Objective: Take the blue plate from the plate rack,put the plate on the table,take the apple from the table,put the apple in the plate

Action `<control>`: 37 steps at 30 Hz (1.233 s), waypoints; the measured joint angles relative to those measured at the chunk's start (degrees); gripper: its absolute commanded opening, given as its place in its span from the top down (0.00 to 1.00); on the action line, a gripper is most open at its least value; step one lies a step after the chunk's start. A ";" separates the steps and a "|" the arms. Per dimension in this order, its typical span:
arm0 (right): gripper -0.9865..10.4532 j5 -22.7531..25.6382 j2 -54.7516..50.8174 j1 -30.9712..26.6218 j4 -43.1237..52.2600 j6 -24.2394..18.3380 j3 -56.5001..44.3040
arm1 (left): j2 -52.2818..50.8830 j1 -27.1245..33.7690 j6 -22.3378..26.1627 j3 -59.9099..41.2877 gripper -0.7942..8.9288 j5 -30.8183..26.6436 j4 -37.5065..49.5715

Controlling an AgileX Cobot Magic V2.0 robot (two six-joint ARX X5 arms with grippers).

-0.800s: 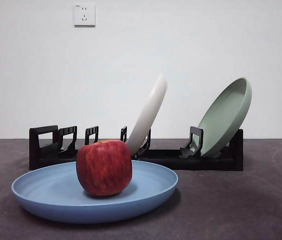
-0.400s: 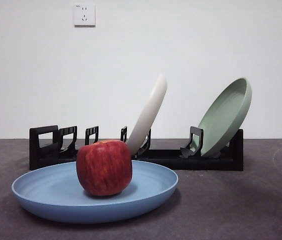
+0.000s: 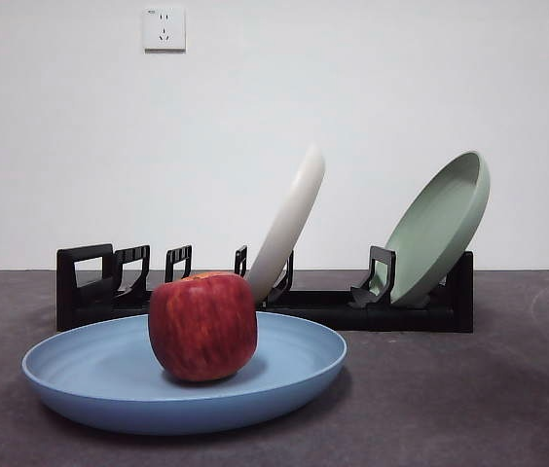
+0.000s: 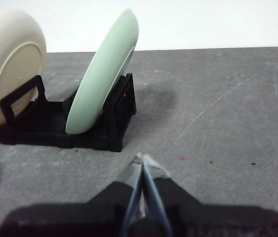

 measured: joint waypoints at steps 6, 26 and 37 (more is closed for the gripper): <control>0.91 0.02 0.66 0.00 -0.02 0.94 0.00 | -0.02 0.00 0.00 0.00 0.92 0.00 0.00; 0.91 0.02 0.68 0.00 -0.02 1.16 0.00 | -0.02 0.00 0.00 0.00 0.92 0.00 0.00; 0.91 0.02 0.70 0.00 0.00 1.16 0.00 | 0.00 0.00 0.02 0.00 0.92 0.00 0.00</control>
